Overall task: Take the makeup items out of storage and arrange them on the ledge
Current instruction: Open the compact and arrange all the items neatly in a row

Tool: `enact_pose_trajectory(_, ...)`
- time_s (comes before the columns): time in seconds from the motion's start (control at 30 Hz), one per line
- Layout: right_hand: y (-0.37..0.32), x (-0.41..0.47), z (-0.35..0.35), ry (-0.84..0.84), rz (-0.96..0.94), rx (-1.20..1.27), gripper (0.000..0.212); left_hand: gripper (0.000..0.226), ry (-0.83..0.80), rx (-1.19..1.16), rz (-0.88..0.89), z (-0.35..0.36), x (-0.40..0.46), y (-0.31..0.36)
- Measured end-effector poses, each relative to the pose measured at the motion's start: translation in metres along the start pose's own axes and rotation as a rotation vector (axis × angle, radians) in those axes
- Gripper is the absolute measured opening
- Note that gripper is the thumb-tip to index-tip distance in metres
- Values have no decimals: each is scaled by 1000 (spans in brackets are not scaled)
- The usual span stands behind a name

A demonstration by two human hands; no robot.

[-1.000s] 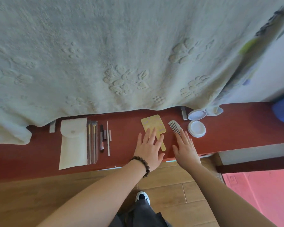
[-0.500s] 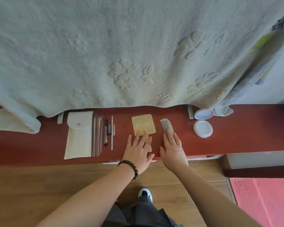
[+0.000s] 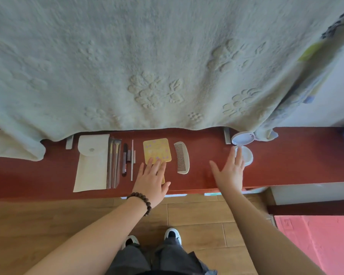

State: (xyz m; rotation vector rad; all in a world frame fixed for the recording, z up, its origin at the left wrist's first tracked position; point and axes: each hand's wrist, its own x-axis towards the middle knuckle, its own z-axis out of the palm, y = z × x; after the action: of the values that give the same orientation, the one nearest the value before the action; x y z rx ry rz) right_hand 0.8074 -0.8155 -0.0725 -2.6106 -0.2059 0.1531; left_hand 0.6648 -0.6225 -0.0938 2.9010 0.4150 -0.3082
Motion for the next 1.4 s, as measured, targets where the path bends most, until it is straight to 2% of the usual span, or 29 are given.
enact_pose_trajectory(0.13,39,32,-18,-88,122,-24,95,71,33,-1,-64,3,2,3)
enact_pose_trajectory(0.23,48,39,-17,-122,117,-71,81,74,22,6,-74,3,1,2)
enact_pose_trajectory(0.33,45,39,-15,-49,97,-80,61,73,0,15,-59,1,3,1)
enact_pose_trajectory(0.4,42,33,-12,-15,67,-77,56,72,-15,19,-60,0,4,0)
enact_pose_trajectory(0.57,23,3,8,-58,-90,48,60,71,-35,-13,-80,0,5,0)
enact_pose_trajectory(0.7,2,5,20,-91,-114,125,64,69,-45,-16,-80,-1,6,-2)
enact_pose_trajectory(0.87,-4,26,16,-138,-135,95,68,70,-87,-22,-95,-4,8,-2)
enact_pose_trajectory(1.07,-3,29,17,-139,-102,39,77,69,-105,-34,-81,-8,8,-4)
enact_pose_trajectory(1.23,1,32,19,-89,-60,35,70,69,-121,-34,-53,-11,8,-7)
enact_pose_trajectory(1.4,7,34,11,-90,-37,-10,76,69,-123,-27,-23,-14,15,-6)
